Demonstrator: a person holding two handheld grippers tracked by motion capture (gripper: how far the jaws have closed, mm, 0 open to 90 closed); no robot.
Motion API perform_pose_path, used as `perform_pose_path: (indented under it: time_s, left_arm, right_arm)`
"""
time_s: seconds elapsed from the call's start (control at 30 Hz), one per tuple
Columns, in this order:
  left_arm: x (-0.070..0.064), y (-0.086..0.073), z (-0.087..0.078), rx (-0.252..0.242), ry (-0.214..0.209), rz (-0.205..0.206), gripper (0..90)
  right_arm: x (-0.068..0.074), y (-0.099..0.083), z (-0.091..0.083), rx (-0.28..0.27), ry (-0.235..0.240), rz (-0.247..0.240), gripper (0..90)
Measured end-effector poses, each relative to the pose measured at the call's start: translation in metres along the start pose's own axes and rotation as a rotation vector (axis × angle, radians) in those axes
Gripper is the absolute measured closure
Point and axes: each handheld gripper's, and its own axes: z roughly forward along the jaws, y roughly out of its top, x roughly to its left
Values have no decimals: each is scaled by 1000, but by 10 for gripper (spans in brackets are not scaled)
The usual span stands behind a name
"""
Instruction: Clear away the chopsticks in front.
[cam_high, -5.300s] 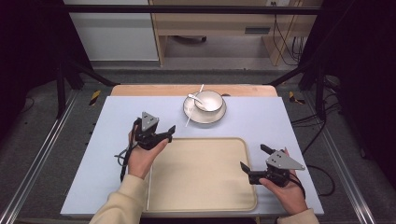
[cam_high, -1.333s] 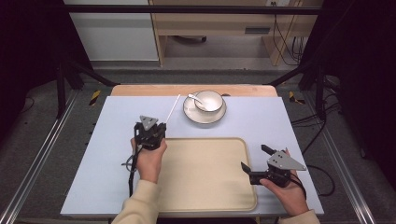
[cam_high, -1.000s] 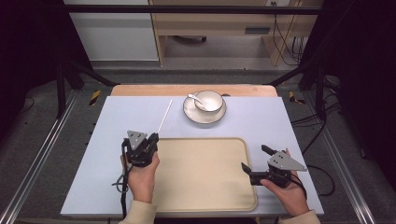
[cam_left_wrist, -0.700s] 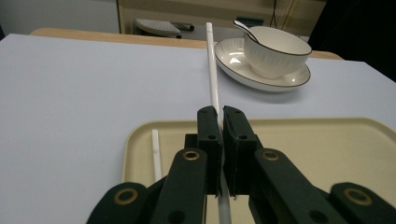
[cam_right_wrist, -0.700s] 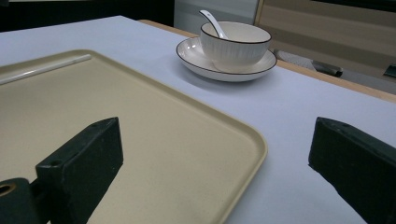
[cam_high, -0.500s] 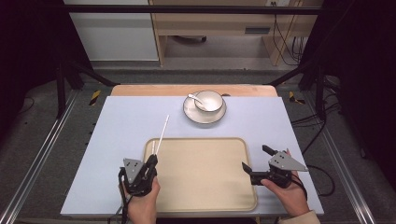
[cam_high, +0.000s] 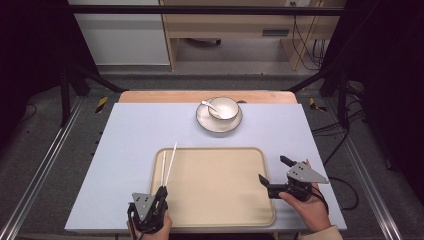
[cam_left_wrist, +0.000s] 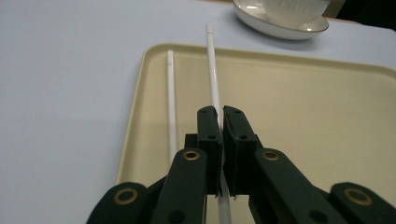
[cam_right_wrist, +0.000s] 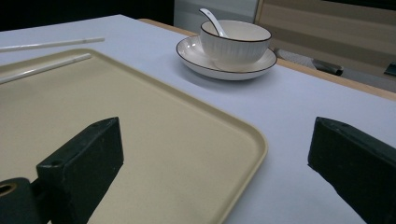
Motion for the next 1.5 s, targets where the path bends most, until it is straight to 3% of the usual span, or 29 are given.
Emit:
perform_pose_path:
  time_s: [0.17,0.57,0.7,0.73,0.8,0.9,1.0,1.03,1.07,1.13,1.17,1.23,1.3,1.33,1.4,1.5]
  left_arm:
    - [3,-9,3,30,3,-20,856]
    - [-1,-16,12,59,53,-9,854]
    - [1,-17,15,61,43,-24,838]
    - [2,-17,16,58,47,-29,754]
    - [2,-15,16,57,44,-39,707]
    - [-1,-8,14,31,29,-5,649]
    - [-5,10,18,30,-18,84,532]
    - [-5,18,21,28,-34,122,532]
    - [-4,28,27,51,-54,159,509]
    - [-1,43,37,66,-114,185,454]
    - [3,51,42,58,-123,205,449]
    - [14,67,58,52,-179,179,397]
    - [26,78,70,36,-203,181,379]
    - [33,84,77,38,-236,199,308]
    - [49,93,86,57,-312,225,250]
    - [72,102,85,-23,-378,338,192]
  right_arm:
    - [0,0,0,4,-1,3,36]
    - [1,-1,1,9,6,-2,38]
    - [1,-1,1,11,6,0,37]
    - [1,-1,1,11,6,0,37]
    - [1,-1,1,10,7,-2,37]
    - [1,-1,1,11,5,-1,37]
    - [-1,-2,2,17,0,6,37]
    - [-1,-2,2,17,0,6,37]
    - [-2,-2,3,19,-5,7,36]
    - [-4,-3,3,14,-14,25,36]
    - [-4,-3,3,15,-17,27,36]
    - [-6,-3,4,9,-25,36,36]
    - [-7,-3,3,4,-28,30,34]
    - [-10,-3,2,0,-31,38,34]
    - [-14,-3,1,-14,-39,40,34]
    - [-17,-3,-2,-36,-48,39,34]
